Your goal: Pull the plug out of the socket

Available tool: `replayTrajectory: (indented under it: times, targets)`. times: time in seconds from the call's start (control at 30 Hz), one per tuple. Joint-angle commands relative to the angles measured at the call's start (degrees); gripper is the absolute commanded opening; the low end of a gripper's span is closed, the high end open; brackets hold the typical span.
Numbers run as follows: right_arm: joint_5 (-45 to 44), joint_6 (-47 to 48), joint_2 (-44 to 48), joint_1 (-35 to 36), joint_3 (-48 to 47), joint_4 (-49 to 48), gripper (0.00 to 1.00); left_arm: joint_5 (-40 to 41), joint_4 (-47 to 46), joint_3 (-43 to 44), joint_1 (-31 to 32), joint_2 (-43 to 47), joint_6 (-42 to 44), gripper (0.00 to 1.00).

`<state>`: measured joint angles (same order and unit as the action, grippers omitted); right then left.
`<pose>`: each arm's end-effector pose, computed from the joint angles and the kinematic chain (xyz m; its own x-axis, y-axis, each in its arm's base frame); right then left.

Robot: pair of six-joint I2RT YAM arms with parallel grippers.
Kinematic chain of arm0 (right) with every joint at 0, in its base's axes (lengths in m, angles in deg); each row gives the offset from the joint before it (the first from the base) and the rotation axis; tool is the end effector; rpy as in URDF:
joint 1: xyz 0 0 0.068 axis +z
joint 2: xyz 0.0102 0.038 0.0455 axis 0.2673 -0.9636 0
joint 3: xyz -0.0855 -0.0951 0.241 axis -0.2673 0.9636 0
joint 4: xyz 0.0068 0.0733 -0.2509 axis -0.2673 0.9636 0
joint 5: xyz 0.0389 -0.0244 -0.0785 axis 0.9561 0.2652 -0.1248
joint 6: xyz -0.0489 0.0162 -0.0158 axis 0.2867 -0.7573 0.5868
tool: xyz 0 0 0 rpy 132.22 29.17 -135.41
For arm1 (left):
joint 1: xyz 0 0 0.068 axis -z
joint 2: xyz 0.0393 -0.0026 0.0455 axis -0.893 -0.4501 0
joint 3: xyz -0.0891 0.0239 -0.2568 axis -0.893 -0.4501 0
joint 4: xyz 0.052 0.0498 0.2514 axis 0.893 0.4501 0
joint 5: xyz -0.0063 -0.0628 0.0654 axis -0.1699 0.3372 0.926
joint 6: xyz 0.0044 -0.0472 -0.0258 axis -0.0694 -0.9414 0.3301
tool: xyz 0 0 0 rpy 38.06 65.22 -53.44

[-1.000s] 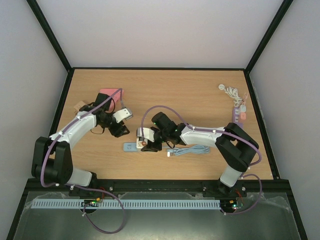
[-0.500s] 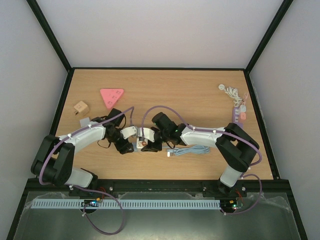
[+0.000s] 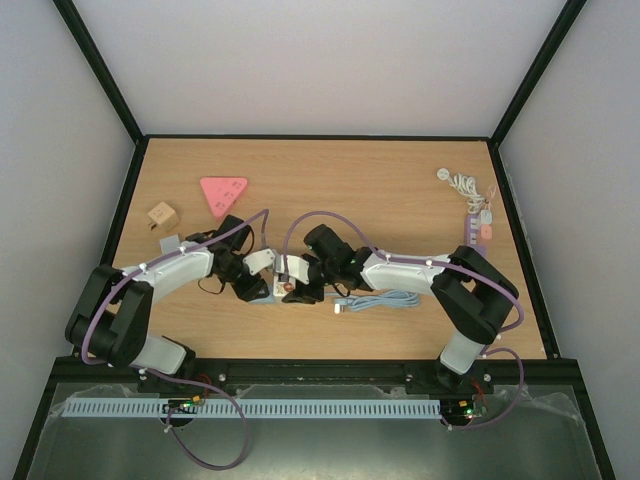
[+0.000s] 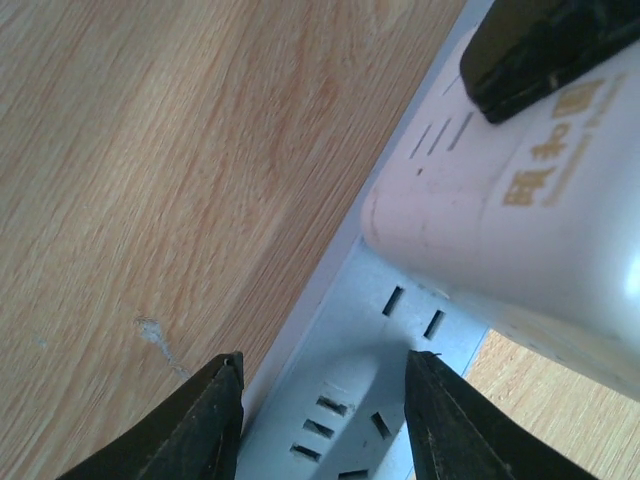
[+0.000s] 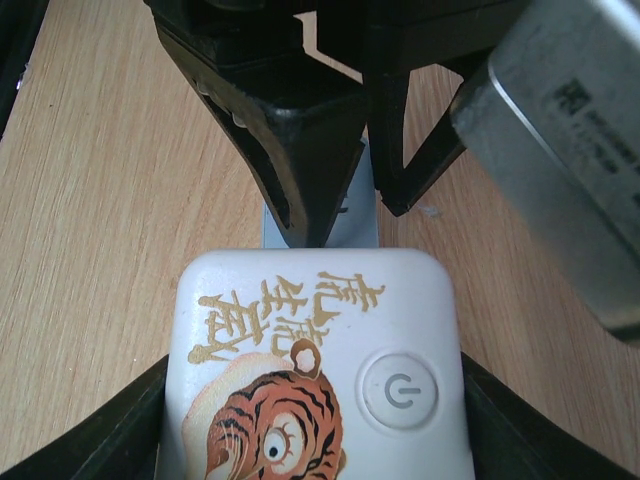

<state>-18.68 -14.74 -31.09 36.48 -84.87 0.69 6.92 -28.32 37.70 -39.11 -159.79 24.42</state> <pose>0.1958 0.2837 0.1767 0.0981 -0.5616 -0.8216 -0.9911 -0.1302 -0.0293 0.2198 -0.1131 0.1585 -0.5194 0.7265 -0.4498 0.8470 0.5073 -0.1587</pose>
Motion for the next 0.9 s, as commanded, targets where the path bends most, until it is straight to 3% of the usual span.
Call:
replayTrajectory:
  times: [0.0, 0.53, 0.73, 0.87]
  targets:
    - [1.0, -1.4, 3.1, -0.3, -1.9, -0.9, 0.22, 5.7, -0.2, -2.7, 0.5, -3.3, 0.9, 0.46]
    - [5.1, -4.2, 4.3, -1.4, -4.1, -0.4, 0.21, 11.0, -0.6, -4.3, 0.9, -7.4, 1.7, 0.45]
    - [4.7, -2.5, 5.4, -1.4, -2.1, 1.3, 0.21, 5.7, 0.7, -1.4, -0.9, -6.9, 0.7, 0.47]
    - [4.4, -2.7, 6.9, -1.6, -1.3, 2.8, 0.21, -1.1, 4.1, 4.3, -4.7, -3.3, 1.6, 0.57]
